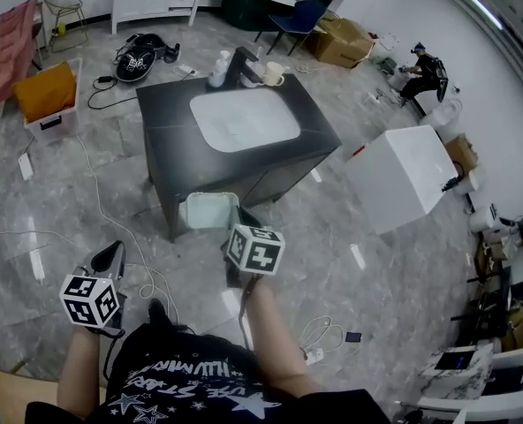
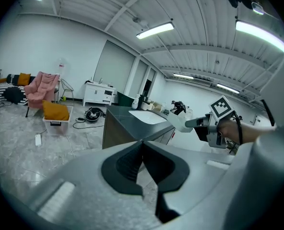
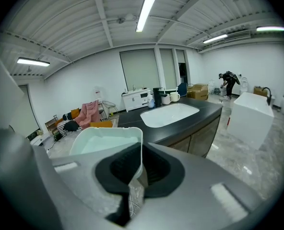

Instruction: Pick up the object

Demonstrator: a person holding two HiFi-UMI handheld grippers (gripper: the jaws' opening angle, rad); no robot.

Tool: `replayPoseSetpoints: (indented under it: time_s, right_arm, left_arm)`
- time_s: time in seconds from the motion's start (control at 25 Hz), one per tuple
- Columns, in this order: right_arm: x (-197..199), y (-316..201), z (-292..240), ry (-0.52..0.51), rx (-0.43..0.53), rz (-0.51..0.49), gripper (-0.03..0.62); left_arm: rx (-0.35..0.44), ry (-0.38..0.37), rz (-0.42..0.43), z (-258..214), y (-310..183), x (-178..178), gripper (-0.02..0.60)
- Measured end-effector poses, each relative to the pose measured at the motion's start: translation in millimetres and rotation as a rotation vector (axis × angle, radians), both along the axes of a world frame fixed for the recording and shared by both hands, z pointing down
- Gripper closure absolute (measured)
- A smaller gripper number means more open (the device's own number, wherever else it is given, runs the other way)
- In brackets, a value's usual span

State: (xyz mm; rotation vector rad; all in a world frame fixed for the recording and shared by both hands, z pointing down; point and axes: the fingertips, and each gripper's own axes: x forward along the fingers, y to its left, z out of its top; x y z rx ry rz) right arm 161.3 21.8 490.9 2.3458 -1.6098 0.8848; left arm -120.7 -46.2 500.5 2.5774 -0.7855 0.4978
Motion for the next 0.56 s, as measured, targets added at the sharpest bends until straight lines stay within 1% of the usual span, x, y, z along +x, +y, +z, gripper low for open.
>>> replayPoseSetpoints:
  time_s: [0.24, 0.36, 0.56]
  right_arm:
    - [10.1, 52.9, 6.3, -0.018, -0.011, -0.005, 0.583]
    - [11.6, 75.0, 7.1, -0.028, -0.01, -0.013, 0.583]
    - [10.6, 113.2, 8.9, -0.032, -0.007, -0.03, 0.583]
  left_arm:
    - [0.004, -0.008, -0.001, -2.9, 50.3, 15.8, 0.572]
    - [0.009, -0.017, -0.002, -5.6, 76.0, 17.8, 0.572]
    - [0.013, -0.014, -0.028, -8.1, 115.7, 15.8, 0.572]
